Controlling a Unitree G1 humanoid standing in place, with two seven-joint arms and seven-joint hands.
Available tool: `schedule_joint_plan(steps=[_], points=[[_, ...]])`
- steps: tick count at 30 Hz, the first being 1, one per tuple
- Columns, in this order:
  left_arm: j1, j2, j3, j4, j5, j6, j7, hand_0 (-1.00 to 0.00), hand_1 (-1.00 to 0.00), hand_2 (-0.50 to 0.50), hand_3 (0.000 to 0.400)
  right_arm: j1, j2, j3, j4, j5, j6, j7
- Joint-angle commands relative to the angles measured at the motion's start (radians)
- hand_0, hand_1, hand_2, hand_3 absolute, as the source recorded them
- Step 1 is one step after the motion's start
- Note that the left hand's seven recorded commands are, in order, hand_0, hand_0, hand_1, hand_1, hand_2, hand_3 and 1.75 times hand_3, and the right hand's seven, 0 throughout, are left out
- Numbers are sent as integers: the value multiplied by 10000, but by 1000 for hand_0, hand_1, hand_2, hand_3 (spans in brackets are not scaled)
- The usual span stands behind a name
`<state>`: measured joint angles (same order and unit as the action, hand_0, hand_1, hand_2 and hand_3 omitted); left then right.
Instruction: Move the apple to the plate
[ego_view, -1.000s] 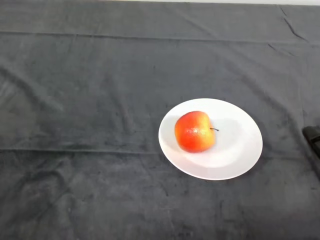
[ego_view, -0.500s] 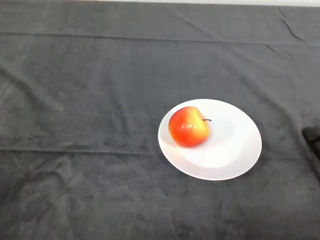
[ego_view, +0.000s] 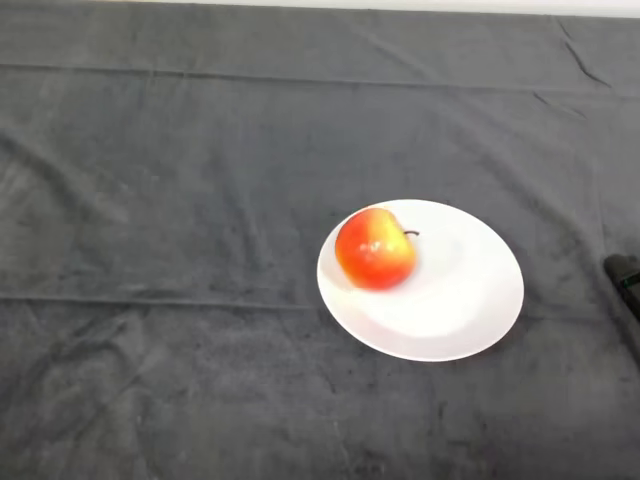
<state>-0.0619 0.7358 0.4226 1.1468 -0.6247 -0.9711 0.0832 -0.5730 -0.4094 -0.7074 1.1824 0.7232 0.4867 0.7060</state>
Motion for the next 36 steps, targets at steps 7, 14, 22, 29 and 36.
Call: schedule_joint_plan(steps=[7,14,22,29,36], points=[[-341,511,670,569,-71,-69,-248,0,0,0,0,-480,-331,-52,350,-63,33,27],[-495,406,871,654,36,-162,-403,0,0,0,0,-486,-336,-54,366,-67,30,36],[-595,254,1036,681,252,-468,-520,0,0,0,0,-492,-340,-56,379,-72,26,45],[-649,159,1145,685,454,-719,-626,0,0,0,0,-495,-343,-58,389,-77,24,52],[-713,32,1198,713,706,-940,-675,0,0,0,0,-498,-345,-60,396,-81,21,57]])
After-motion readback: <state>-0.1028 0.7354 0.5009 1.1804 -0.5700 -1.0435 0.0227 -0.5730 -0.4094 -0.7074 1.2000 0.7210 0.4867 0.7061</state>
